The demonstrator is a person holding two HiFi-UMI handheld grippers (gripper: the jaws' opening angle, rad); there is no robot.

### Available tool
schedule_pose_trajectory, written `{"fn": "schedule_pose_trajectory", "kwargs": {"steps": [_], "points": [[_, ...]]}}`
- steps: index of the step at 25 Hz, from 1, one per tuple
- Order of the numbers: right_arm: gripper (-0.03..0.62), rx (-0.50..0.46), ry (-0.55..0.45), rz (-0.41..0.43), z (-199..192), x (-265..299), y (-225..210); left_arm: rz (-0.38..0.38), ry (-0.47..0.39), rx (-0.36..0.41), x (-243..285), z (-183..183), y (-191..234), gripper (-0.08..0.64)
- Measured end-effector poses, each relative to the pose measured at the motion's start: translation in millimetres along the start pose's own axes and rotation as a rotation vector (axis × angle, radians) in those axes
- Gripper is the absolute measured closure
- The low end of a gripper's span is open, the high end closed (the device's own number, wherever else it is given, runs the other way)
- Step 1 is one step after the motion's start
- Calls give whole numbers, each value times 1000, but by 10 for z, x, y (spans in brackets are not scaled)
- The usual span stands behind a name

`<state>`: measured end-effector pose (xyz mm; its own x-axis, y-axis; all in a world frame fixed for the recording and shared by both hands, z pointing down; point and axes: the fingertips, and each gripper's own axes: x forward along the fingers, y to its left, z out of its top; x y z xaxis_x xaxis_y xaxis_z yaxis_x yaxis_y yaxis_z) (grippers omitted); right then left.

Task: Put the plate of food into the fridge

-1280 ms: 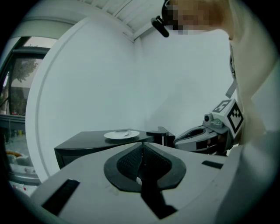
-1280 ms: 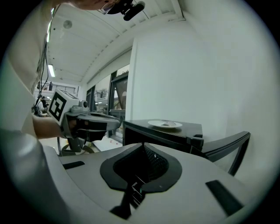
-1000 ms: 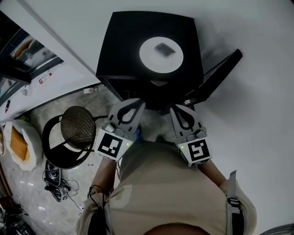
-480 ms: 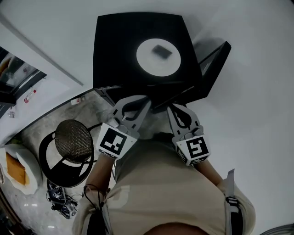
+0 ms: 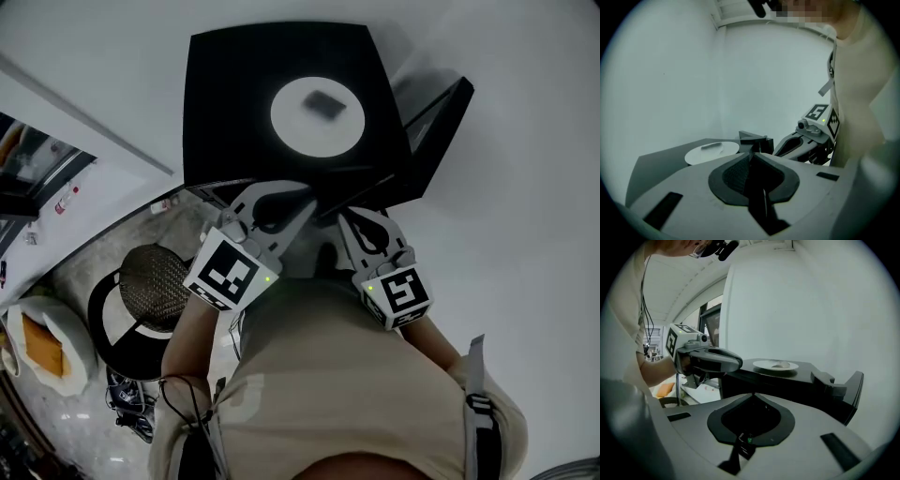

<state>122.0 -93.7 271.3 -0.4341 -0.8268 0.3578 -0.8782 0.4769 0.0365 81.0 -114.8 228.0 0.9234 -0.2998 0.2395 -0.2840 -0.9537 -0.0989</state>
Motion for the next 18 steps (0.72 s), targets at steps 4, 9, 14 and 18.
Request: {"fn": "schedule_pose_trajectory", "kwargs": {"steps": [4,9,14,18], "points": [[568,0,-16,28,20,20,-95,39,13,57,67,89,110,537],[567,4,-23,59,72,61,-228,19,112,130,130,100,176,375],[567,1,-25,86,77,93,-284,39,226,278,265,27,222,268],[568,-1,-28,101,88,98,-283,52,345,405,402,-124,318,256]]}}
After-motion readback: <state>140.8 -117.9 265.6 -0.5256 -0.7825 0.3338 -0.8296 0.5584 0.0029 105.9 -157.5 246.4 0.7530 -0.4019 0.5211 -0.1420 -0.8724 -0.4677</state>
